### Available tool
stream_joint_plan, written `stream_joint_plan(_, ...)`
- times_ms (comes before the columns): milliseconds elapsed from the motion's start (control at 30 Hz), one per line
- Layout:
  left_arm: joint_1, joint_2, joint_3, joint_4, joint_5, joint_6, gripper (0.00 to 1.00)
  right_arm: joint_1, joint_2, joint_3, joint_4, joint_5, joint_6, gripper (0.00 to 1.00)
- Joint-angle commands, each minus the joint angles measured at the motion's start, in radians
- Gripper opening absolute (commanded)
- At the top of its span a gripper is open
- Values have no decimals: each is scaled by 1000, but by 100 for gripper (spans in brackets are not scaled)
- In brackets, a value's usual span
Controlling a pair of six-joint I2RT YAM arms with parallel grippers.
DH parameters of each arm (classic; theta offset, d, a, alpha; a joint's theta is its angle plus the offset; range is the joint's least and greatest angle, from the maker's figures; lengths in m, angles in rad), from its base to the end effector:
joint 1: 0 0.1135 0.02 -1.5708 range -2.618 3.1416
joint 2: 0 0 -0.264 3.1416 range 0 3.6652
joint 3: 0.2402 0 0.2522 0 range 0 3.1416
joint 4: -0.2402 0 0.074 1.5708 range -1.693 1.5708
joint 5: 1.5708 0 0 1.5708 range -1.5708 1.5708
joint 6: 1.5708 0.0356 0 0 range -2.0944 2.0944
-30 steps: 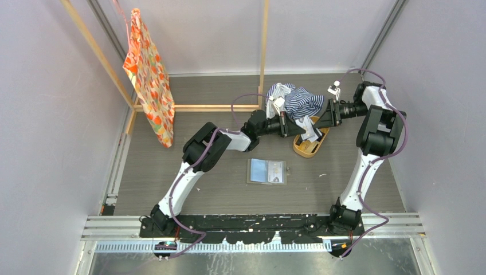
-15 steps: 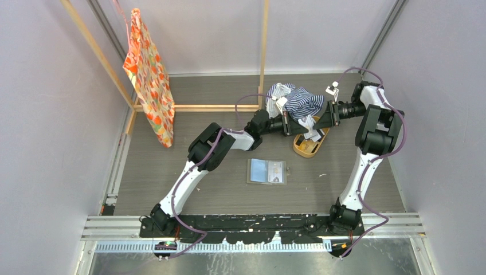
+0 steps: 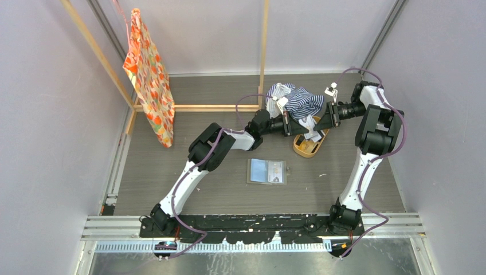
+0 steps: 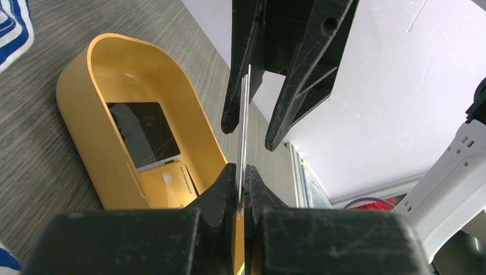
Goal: Put the credit cards into the card holder
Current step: Pick up the credit card from the storage box.
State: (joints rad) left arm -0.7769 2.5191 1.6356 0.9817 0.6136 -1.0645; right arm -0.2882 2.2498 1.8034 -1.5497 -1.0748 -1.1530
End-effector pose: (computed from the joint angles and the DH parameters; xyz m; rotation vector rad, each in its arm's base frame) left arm 0.3699 -0.3924 0.1263 0.3503 1.7974 -1.8498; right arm 0.3877 -0.0823 0.1845 -0.7117 2.2652 1.3899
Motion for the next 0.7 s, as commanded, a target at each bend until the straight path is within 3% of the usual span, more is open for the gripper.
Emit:
stream_joint_plan(0, 7, -3, 18, 28, -10, 25, 0, -8, -58, 21, -188, 21, -14, 37)
stream_joint_plan(433, 8, 11, 33, 10, 27, 38, 0, -28, -72, 7, -188, 99, -29, 34)
stream_joint_plan(667, 8, 12, 40, -11, 35, 49, 0, -28, -69, 6, -188, 128, -40, 19)
